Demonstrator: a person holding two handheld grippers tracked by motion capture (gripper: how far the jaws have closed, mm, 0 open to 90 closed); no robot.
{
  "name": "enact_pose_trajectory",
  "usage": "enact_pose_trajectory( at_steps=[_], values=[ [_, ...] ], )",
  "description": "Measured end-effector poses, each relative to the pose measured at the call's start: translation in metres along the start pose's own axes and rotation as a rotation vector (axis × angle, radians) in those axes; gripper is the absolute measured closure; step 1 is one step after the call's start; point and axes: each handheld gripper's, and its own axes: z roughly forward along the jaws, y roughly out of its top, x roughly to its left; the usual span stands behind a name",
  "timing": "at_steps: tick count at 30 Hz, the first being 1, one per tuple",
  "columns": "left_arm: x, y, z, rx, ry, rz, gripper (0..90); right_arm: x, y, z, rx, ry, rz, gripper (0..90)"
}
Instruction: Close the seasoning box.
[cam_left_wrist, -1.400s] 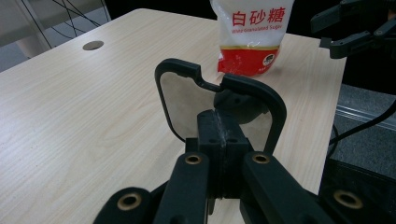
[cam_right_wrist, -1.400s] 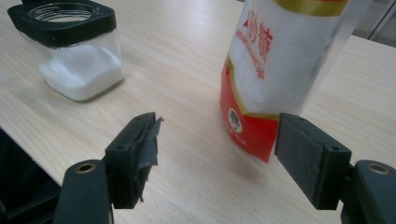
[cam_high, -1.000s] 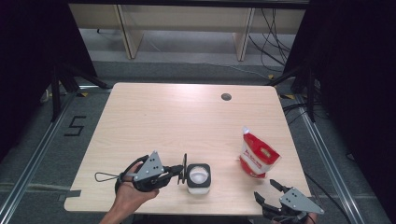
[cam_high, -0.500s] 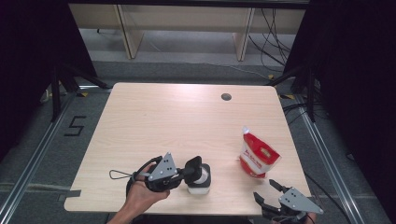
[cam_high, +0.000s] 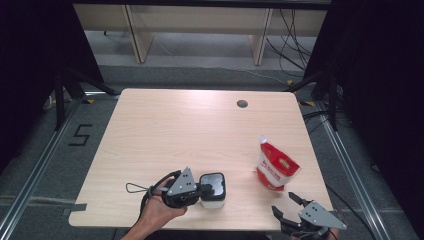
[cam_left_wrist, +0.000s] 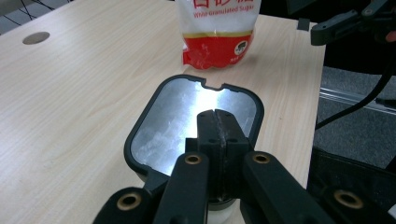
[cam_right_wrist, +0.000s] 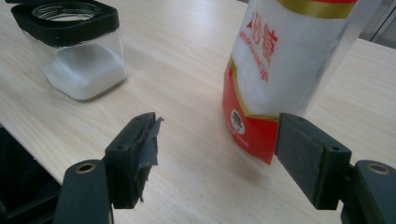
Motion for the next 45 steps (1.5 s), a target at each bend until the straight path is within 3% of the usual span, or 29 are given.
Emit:
enact_pose_trajectory(
  at_steps=[1, 3, 4, 7, 8, 10, 12, 14, 15, 16, 17, 23, 24, 25, 26, 28, 30, 32, 36, 37, 38, 39, 40, 43, 44, 45],
  values=[
    [0.0, -0.001, 0.001, 0.003, -0.006, 0.002, 89.2, 0.003, 0.0, -0.001, 0.016, 0.008, 0.038, 31.0],
    [0.0, -0.003, 0.003, 0.001, -0.007, -0.006, 89.1, 0.003, 0.0, 0.0, 0.015, 0.009, 0.036, 31.0],
    [0.0, -0.002, 0.003, 0.004, -0.01, -0.009, 89.1, 0.0, 0.0, 0.0, 0.009, 0.009, 0.006, 31.0],
    [0.001, -0.002, 0.003, 0.003, -0.012, 0.001, 88.6, 0.0, -0.001, 0.0, 0.008, 0.008, 0.013, 31.0],
    [0.002, -0.002, 0.002, 0.008, -0.004, 0.006, 87.6, 0.002, -0.001, -0.001, 0.017, 0.003, 0.046, 31.0],
    [0.001, -0.002, 0.002, -0.001, -0.009, -0.005, 85.5, 0.003, -0.001, -0.001, 0.017, 0.003, 0.047, 31.0],
    [0.001, -0.002, 0.001, 0.002, -0.008, -0.021, 82.0, 0.0, 0.0, 0.0, 0.012, 0.009, 0.017, 31.0],
    [0.002, -0.002, -0.001, -0.003, -0.018, -0.02, 75.0, -0.001, -0.001, 0.001, 0.007, 0.014, -0.003, 30.9],
    [0.002, -0.002, -0.001, -0.015, -0.034, -0.042, 69.4, -0.002, 0.0, 0.002, -0.012, 0.003, -0.027, 30.9],
    [0.002, -0.001, -0.003, -0.016, -0.021, -0.045, 65.9, -0.003, 0.0, 0.002, -0.013, 0.003, -0.026, 30.9],
    [0.002, -0.001, -0.005, -0.026, -0.015, -0.063, 60.8, 0.0, 0.0, 0.0, 0.007, 0.016, 0.013, 30.9],
    [0.005, -0.003, -0.019, -0.029, -0.007, -0.1, 42.0, -0.001, 0.0, 0.0, 0.003, 0.016, 0.003, 30.9],
    [0.006, -0.004, -0.022, -0.027, -0.005, -0.083, 40.4, -0.001, -0.001, 0.0, 0.005, 0.017, 0.006, 30.9],
    [0.005, -0.006, -0.023, -0.031, -0.004, -0.105, 37.9, -0.001, -0.001, 0.0, 0.006, 0.016, 0.008, 30.9],
    [0.006, -0.007, -0.026, -0.027, 0.001, -0.09, 36.2, -0.001, -0.001, 0.0, 0.005, 0.017, 0.012, 30.9],
    [0.005, -0.012, -0.032, -0.027, 0.009, -0.111, 34.6, -0.003, -0.001, 0.002, -0.014, -0.003, -0.023, 30.9],
    [0.007, -0.019, -0.037, -0.014, 0.015, -0.119, 32.9, -0.002, 0.0, 0.002, -0.011, 0.003, -0.025, 30.9],
    [0.008, -0.025, -0.041, -0.012, 0.023, -0.123, 31.8, 0.001, -0.001, 0.0, 0.012, 0.013, 0.011, 30.9],
    [0.011, -0.039, -0.047, 0.003, 0.038, -0.162, 30.3, 0.001, -0.001, 0.002, 0.01, 0.016, 0.003, 30.9],
    [0.013, -0.04, -0.049, 0.006, 0.042, -0.147, 29.8, -0.001, -0.001, 0.002, -0.008, 0.004, -0.021, 30.8],
    [0.012, -0.043, -0.05, -0.003, 0.046, -0.182, 29.5, -0.001, -0.001, 0.002, -0.007, 0.005, -0.022, 30.9],
    [0.013, -0.045, -0.051, 0.003, 0.053, -0.171, 29.5, 0.0, -0.001, 0.002, 0.002, 0.009, -0.006, 30.8],
    [0.012, -0.048, -0.053, 0.006, 0.057, -0.191, 29.4, 0.001, -0.001, 0.001, 0.014, 0.016, 0.009, 30.7],
    [0.015, -0.056, -0.055, 0.012, 0.058, -0.191, 29.3, -0.001, -0.001, 0.002, -0.009, 0.006, -0.02, 30.4],
    [0.015, -0.059, -0.056, 0.017, 0.059, -0.203, 29.3, 0.001, -0.001, 0.002, 0.011, 0.022, 0.013, 30.2],
    [0.015, -0.06, -0.056, 0.018, 0.067, -0.208, 28.9, 0.001, -0.001, 0.002, 0.012, 0.021, 0.008, 29.5]
  ],
)
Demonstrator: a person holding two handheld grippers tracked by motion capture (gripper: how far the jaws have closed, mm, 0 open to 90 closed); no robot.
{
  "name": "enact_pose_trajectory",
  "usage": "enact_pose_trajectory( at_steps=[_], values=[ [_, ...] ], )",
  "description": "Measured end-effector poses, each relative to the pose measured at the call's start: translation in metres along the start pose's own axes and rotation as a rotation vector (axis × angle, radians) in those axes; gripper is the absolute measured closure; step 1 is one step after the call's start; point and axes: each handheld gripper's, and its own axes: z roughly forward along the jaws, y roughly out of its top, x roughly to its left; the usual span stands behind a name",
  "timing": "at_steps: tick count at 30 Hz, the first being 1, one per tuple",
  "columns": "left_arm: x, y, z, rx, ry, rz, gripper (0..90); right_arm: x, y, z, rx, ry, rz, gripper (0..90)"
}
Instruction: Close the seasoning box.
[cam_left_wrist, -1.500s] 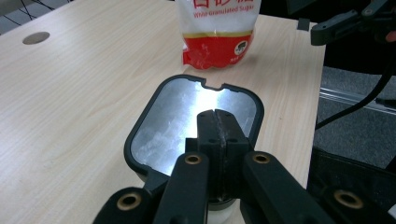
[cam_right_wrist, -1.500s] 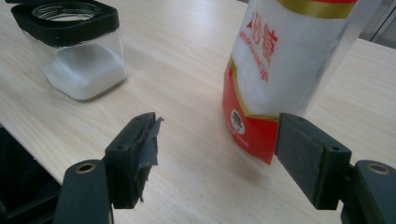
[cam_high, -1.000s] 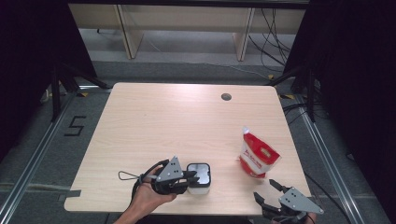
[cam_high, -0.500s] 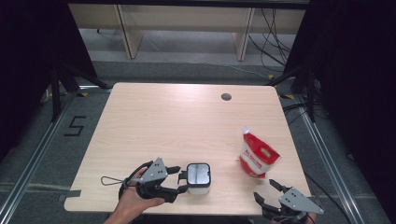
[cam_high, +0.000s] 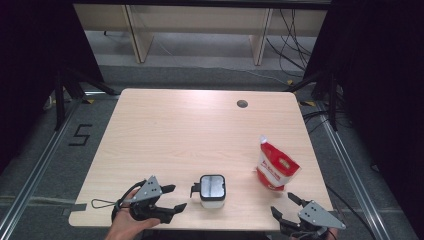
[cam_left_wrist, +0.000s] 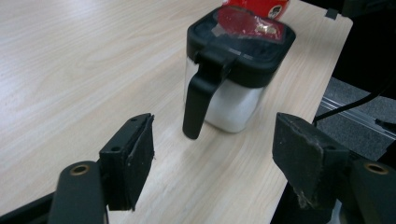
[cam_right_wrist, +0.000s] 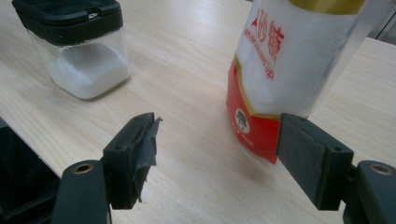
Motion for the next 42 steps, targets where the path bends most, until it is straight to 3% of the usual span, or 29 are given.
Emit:
enact_pose_trajectory(
  at_steps=[2, 3, 6, 7, 10, 11, 12, 14, 15, 17, 20, 22, 23, 24, 26, 27, 28, 29, 30, 31, 32, 34, 35, 41, 42],
  values=[
    [0.002, -0.004, 0.0, -0.012, -0.009, 0.006, 28.3, -0.002, 0.0, 0.001, -0.02, -0.012, -0.027, 28.6],
    [0.002, -0.006, -0.001, -0.001, 0.001, -0.01, 27.9, -0.002, 0.0, 0.001, -0.021, -0.011, -0.014, 28.2],
    [0.004, -0.011, -0.001, 0.014, 0.011, 0.026, 24.6, -0.001, 0.0, 0.0, -0.007, 0.0, 0.027, 23.9],
    [0.003, -0.013, -0.002, 0.029, 0.017, 0.014, 23.5, -0.001, 0.0, 0.0, -0.003, -0.001, 0.041, 22.7],
    [0.0, -0.017, 0.0, 0.028, 0.014, -0.002, 20.1, -0.003, -0.001, 0.002, -0.014, -0.005, 0.019, 19.6],
    [0.001, -0.018, -0.002, 0.045, 0.016, 0.022, 18.6, -0.001, -0.001, 0.001, 0.013, 0.006, 0.052, 18.6],
    [0.0, -0.019, -0.001, 0.031, 0.015, 0.026, 17.4, -0.002, -0.001, 0.002, 0.011, 0.003, 0.038, 17.6],
    [-0.002, -0.022, -0.003, 0.044, 0.015, 0.002, 16.4, -0.003, -0.002, 0.003, 0.004, -0.009, 0.035, 16.0],
    [-0.002, -0.023, -0.003, 0.032, 0.004, 0.0, 16.3, 0.001, -0.002, 0.001, 0.031, -0.004, 0.091, 16.0],
    [-0.004, -0.026, -0.003, 0.042, -0.002, -0.002, 15.7, -0.004, -0.002, 0.002, 0.006, -0.007, 0.037, 16.0],
    [-0.006, -0.029, -0.005, 0.074, 0.007, 0.042, 15.5, -0.003, -0.003, 0.002, 0.027, 0.002, 0.06, 15.9],
    [-0.007, -0.031, -0.004, 0.072, 0.017, 0.037, 15.4, 0.0, -0.004, 0.004, 0.052, 0.011, 0.09, 15.9],
    [-0.005, -0.032, -0.004, 0.089, 0.018, 0.045, 15.5, -0.003, -0.005, 0.006, 0.053, 0.02, 0.061, 15.9],
    [-0.005, -0.033, -0.003, 0.079, 0.018, 0.043, 15.5, -0.002, -0.006, 0.007, 0.071, 0.015, 0.065, 16.0],
    [-0.003, -0.033, -0.003, 0.104, 0.031, 0.046, 15.5, -0.004, -0.007, 0.009, 0.085, 0.022, 0.062, 16.0],
    [-0.002, -0.033, -0.003, 0.112, 0.032, 0.054, 15.5, -0.001, -0.008, 0.009, 0.1, 0.017, 0.101, 16.0],
    [-0.002, -0.034, -0.001, 0.089, 0.031, 0.04, 15.5, -0.004, -0.009, 0.011, 0.097, 0.025, 0.062, 16.0],
    [0.0, -0.034, -0.003, 0.117, 0.045, 0.058, 15.4, -0.005, -0.009, 0.011, 0.104, 0.028, 0.062, 16.0],
    [-0.001, -0.035, -0.001, 0.091, 0.039, 0.041, 15.5, -0.005, -0.01, 0.012, 0.108, 0.028, 0.074, 16.0],
    [0.001, -0.035, -0.002, 0.119, 0.048, 0.04, 15.5, -0.002, -0.011, 0.011, 0.127, 0.014, 0.107, 16.0],
    [0.001, -0.035, -0.002, 0.109, 0.048, 0.037, 15.5, -0.007, -0.011, 0.013, 0.115, 0.022, 0.043, 16.0],
    [0.004, -0.035, -0.003, 0.119, 0.047, 0.063, 15.5, -0.008, -0.011, 0.013, 0.117, 0.031, 0.054, 16.0],
    [0.002, -0.036, -0.002, 0.118, 0.058, 0.03, 15.5, -0.008, -0.011, 0.013, 0.113, 0.023, 0.052, 16.0],
    [0.003, -0.036, 0.0, 0.123, 0.056, 0.037, 15.5, -0.008, -0.011, 0.013, 0.113, 0.015, 0.035, 16.0],
    [0.005, -0.036, -0.001, 0.131, 0.058, 0.058, 15.6, -0.005, -0.011, 0.012, 0.114, 0.017, 0.069, 16.0]
  ],
)
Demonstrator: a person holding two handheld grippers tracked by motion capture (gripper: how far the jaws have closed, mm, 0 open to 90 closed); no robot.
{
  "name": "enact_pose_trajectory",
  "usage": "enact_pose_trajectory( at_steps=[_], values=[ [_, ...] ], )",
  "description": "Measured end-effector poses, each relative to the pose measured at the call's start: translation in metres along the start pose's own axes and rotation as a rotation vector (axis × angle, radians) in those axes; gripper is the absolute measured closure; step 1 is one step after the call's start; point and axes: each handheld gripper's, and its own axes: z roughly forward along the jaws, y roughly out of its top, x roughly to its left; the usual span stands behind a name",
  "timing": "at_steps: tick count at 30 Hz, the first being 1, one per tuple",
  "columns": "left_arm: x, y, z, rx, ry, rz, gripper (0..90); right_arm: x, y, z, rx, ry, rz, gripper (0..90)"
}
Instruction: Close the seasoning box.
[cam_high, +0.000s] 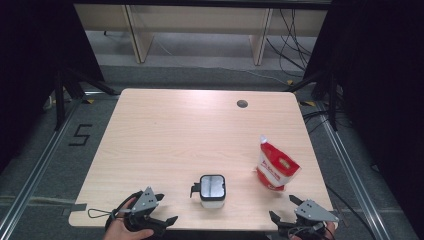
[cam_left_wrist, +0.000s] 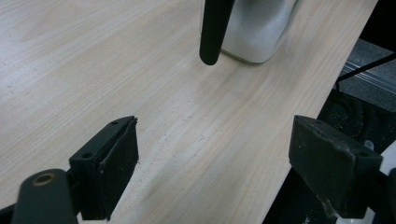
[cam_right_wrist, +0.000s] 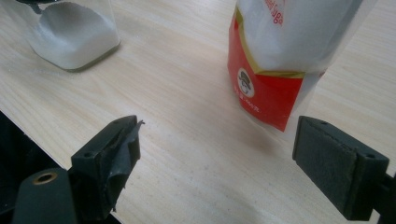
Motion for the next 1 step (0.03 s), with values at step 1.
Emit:
enact_pose_trajectory(
  at_steps=[1],
  values=[
    [0.0005, -0.0003, 0.0007, -0.002, 0.005, -0.008, 15.5, 0.0031, -0.0002, -0.0012, 0.012, -0.006, 0.032, 16.0]
  ],
)
